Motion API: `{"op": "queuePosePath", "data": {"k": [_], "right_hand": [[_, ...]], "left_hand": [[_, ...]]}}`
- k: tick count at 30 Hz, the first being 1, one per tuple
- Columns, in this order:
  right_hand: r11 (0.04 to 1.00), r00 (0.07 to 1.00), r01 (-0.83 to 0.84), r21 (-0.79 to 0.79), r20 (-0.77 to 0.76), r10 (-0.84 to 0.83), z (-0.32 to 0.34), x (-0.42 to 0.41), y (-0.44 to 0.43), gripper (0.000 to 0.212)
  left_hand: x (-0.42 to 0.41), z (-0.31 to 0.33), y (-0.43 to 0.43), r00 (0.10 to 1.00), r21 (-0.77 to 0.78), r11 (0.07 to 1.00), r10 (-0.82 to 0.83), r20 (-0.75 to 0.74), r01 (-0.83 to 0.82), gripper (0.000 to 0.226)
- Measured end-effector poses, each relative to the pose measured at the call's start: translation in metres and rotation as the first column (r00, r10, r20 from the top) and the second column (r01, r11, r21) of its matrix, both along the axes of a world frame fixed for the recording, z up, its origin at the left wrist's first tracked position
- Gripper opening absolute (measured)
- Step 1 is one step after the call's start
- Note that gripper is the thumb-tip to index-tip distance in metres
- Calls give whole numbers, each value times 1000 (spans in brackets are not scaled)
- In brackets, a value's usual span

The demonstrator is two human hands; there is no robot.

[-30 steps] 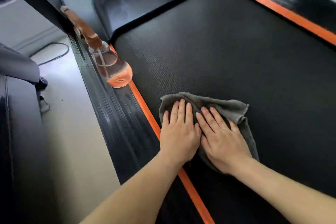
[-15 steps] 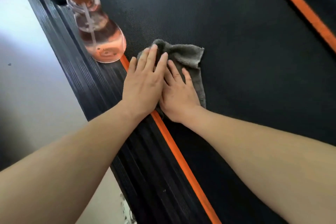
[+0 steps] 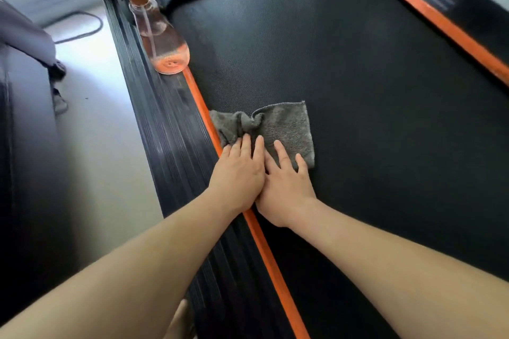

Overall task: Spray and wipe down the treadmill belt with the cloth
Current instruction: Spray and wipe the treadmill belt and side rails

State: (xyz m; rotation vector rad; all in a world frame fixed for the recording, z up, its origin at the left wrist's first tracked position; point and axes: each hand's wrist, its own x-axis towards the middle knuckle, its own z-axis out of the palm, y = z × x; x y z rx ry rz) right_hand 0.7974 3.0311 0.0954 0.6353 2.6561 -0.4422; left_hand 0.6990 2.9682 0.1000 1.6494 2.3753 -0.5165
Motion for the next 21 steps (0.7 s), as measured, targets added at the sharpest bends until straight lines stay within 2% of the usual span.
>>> {"op": "queuePosePath", "data": {"k": [2, 4, 6, 8, 11, 12, 14, 17, 19, 21], "right_hand": [[999, 998, -53, 13, -18, 53, 8, 34, -8, 71], [995, 995, -98, 26, 6, 98, 14, 64, -13, 69], [992, 992, -123, 29, -17, 123, 20, 97, -21, 63], [984, 973, -151, 97, -163, 166, 26, 124, -31, 45], [988, 964, -90, 124, -238, 118, 27, 155, -37, 21], [991, 965, -54, 119, -251, 82, 27, 162, -37, 23], [994, 952, 54, 94, -305, -22, 28, 168, -31, 28], [983, 904, 182, -32, -387, -180, 21, 147, -20, 31], [981, 927, 187, -55, -321, -194, 28, 121, -17, 38], [990, 969, 139, -36, -199, -144, 28, 88, -12, 48]], "left_hand": [[32, 0, -17, 999, -4, 999, 35, 34, -35, 60], [64, 2, -30, 994, 61, 995, 70, 84, -76, 60], [94, 5, -41, 991, 106, 994, 23, 133, -37, 57], [119, 16, -55, 987, 165, 986, -2, 160, -25, 46], [132, 28, -64, 971, 111, 993, 20, 238, -48, 24], [131, 32, -66, 969, 91, 994, 32, 246, -55, 23], [122, 33, -66, 977, 155, 988, -33, 211, 0, 26], [100, 27, -62, 985, 189, 978, -112, 135, 85, 33], [83, 27, -54, 993, 148, 988, -69, 98, 54, 49], [53, 25, -46, 990, 77, 995, 45, 130, -56, 64]]}}
